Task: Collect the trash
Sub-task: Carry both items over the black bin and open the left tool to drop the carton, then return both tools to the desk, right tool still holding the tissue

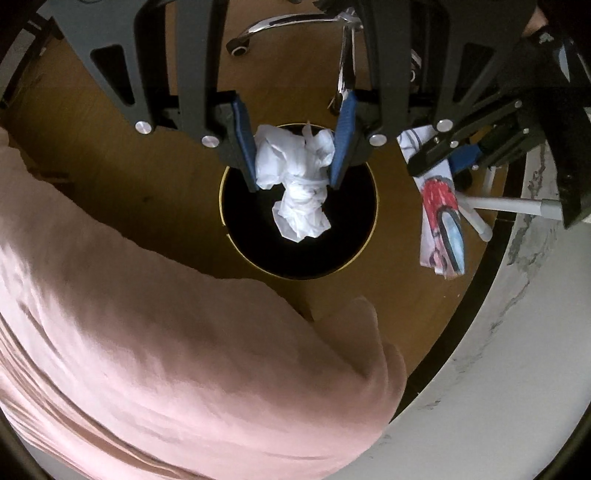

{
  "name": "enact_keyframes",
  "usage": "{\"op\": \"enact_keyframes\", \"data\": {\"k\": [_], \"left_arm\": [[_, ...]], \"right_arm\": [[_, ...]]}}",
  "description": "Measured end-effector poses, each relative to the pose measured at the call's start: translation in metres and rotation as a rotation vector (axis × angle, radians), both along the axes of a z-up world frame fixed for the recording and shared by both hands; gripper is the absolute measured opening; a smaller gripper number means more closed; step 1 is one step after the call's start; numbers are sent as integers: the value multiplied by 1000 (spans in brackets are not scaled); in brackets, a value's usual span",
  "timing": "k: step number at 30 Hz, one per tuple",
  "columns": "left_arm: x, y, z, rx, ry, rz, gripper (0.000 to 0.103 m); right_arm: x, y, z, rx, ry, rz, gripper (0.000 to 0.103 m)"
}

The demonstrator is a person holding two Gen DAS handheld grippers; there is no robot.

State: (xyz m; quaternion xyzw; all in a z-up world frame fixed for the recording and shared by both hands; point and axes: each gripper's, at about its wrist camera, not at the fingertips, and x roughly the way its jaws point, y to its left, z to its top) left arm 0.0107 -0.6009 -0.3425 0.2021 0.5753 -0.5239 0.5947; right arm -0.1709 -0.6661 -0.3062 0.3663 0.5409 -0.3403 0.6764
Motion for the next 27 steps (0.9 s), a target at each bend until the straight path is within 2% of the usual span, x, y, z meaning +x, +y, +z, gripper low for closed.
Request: {"op": "enact_keyframes", "data": {"k": [7,10,11,18,20,24,27], "left_arm": [[-8,-2,-6,9,11,-31,29],[-10,-5,-1,-15,-19,-37,54],[-11,-5,1,-24,-29,-36,58],[-13,5,7,-24,-28,-30,61],[-12,8,8,-30,-30,-27,65],[-14,7,8,-33,-32,-23,68],[-13,10,9,-33,-31,-21,70]], "right_arm": [[5,-5,-3,7,-8,-9,39],[8,-5,-3,7,-14,-8,39],[8,-6,-3,5,-14,-7,39],[8,-9,-6,19,-16,-2,39],[8,-10,-8,27,-18,-2,39],[8,-12,-10,38,-32,-8,39],[8,-13,-10,43,-42,-13,51]]}}
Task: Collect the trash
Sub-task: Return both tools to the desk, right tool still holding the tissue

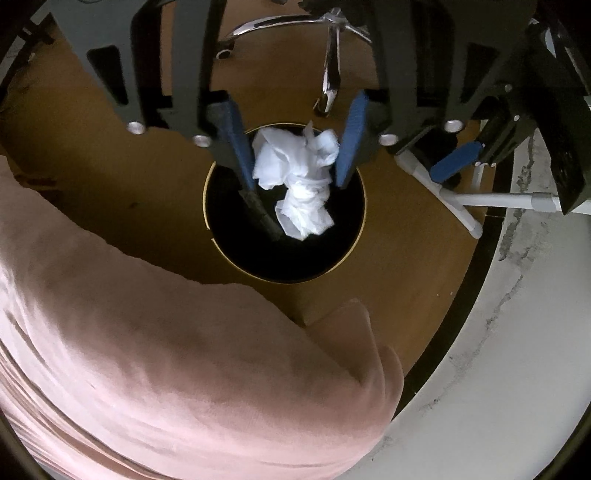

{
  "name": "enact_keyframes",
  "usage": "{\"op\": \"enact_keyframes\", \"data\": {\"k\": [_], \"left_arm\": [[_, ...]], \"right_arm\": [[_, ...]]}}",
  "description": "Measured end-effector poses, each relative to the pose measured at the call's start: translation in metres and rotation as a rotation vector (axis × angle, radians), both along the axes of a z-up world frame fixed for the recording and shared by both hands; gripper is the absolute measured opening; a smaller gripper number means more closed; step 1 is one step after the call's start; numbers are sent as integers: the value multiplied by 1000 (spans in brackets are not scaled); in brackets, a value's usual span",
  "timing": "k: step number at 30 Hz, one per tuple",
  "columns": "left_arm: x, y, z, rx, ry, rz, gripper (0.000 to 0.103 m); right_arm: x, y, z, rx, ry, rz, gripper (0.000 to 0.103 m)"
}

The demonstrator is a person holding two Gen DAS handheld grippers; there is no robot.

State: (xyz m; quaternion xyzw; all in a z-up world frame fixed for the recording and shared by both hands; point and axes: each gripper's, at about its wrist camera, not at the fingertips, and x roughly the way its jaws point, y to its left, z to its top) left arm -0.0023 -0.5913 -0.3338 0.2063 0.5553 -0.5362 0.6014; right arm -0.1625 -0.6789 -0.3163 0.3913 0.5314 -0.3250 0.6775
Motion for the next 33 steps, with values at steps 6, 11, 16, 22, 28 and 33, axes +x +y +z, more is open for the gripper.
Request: {"op": "enact_keyframes", "data": {"k": [6,11,16,22,28,33], "left_arm": [[1,4,4,-14,-5,11,78],[2,10,30,-56,-22,1,86],[0,34,101,-141,-55,5,90],[-10,107,205,-226,-174,-19,90],[31,243,284,-266,-321,159,91],[85,373,307,-204,-437,445,92]], "right_arm": [[-4,-2,12,-48,-24,-32,72],[-10,-5,33,-112,-47,-59,74],[-12,-2,86,-281,-71,-57,80],[10,36,162,-370,-232,11,81],[79,125,236,-436,-392,263,85],[170,224,262,-352,-518,576,85]]}}
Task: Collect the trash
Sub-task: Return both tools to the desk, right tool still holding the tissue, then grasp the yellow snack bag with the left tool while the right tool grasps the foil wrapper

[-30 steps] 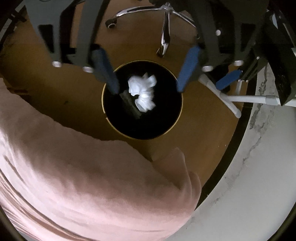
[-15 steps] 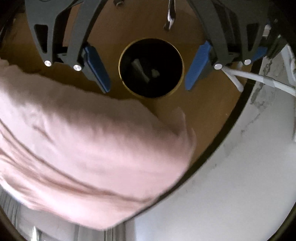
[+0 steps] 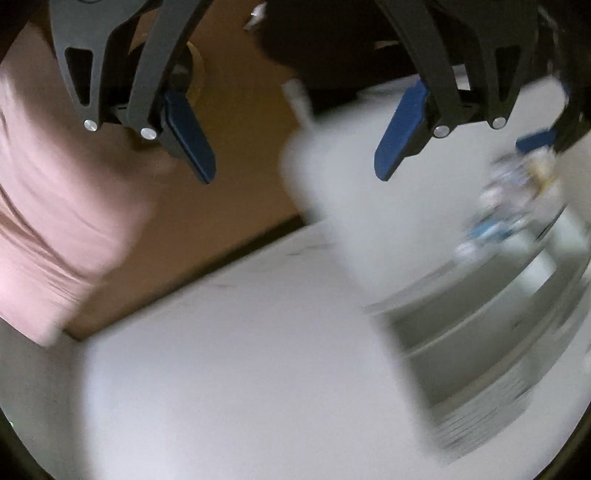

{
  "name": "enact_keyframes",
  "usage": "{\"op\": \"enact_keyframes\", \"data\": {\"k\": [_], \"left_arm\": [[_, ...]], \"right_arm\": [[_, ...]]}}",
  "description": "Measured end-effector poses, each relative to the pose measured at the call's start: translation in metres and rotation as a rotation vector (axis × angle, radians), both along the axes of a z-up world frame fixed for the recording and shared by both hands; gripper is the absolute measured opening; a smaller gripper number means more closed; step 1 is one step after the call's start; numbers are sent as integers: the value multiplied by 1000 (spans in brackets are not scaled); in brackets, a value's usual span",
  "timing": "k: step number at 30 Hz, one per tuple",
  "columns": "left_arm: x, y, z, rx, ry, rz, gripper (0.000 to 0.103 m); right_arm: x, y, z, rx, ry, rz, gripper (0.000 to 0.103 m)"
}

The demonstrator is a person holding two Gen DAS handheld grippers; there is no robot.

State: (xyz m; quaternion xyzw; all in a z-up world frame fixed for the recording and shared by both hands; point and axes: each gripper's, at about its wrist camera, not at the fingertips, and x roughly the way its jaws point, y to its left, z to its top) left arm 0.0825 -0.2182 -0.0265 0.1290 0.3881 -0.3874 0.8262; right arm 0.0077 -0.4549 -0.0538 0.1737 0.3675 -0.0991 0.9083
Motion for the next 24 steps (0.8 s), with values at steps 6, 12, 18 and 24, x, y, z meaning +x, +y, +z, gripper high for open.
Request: {"op": "enact_keyframes", "data": {"k": [6,12,18,24], "left_arm": [[58,158,9,19,-24,408,92],[73,274,-3,-4,-14,643,92],[78,302,-14,-13,22,682,92],[108,292,-17,41,-17,628,92]], "right_arm": [[91,150,4,-20,5,415,85],[141,249,-11,-81,28,642,85],[163,284,-28,-153,70,712,85],[167,288,-40,-186,88,723,78]]}}
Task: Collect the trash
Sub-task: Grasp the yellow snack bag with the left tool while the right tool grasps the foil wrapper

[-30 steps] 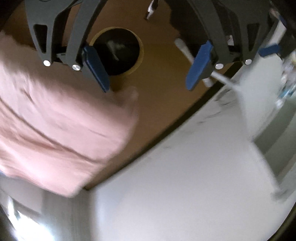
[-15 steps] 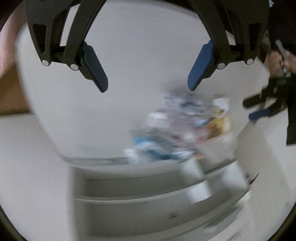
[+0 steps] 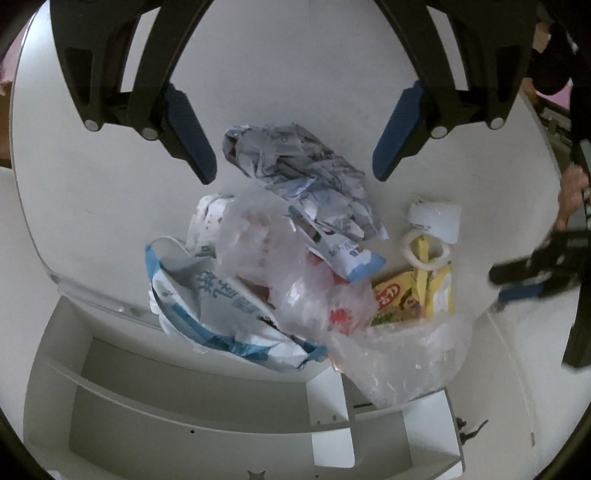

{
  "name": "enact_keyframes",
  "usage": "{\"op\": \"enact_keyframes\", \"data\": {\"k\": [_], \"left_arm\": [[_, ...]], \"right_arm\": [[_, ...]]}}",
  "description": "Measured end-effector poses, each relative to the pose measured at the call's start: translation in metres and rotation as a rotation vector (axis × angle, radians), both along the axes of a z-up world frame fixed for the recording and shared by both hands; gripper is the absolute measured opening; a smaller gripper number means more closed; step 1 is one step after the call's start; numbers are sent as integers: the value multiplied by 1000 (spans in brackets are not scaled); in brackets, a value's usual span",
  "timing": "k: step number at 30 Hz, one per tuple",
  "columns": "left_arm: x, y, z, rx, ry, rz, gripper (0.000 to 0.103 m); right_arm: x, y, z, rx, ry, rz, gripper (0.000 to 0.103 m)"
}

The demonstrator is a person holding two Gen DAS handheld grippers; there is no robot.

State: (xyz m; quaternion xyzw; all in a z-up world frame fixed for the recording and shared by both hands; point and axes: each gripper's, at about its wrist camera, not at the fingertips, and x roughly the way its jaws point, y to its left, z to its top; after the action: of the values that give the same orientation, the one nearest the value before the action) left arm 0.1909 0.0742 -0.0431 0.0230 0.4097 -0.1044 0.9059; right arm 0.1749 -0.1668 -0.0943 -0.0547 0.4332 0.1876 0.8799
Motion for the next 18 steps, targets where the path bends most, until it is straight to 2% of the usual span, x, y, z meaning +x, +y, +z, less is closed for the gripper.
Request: {"op": "enact_keyframes", "data": {"k": [1,4,7,12,13,14,15,17,18], "left_arm": [[10,-2,0,21,-21,7,92],[35,-6,0,49,-32,-9,92],[63,-14,-5,61,-10,-26,92],[87,-20,-17,80,13,-19,90],[90,-20,-19,78,15,-17,84],[92,-20,-22,78,21,-14,69],[94,-20,-24,78,34,-17,62],[97,-19,-28,63,57,-32,29],[98,-19,-28,58,64,-33,27]], "right_arm": [[0,2,-1,-6,3,-1,73],[-5,2,0,-9,-9,9,71],[-16,7,4,-16,-37,12,70],[-37,4,16,6,-62,8,70],[-40,2,18,10,-66,6,70],[-42,1,19,12,-67,3,70],[-44,-1,21,15,-69,-2,70],[-48,-3,24,22,-68,-4,70],[-50,-7,26,24,-68,-10,70]]}}
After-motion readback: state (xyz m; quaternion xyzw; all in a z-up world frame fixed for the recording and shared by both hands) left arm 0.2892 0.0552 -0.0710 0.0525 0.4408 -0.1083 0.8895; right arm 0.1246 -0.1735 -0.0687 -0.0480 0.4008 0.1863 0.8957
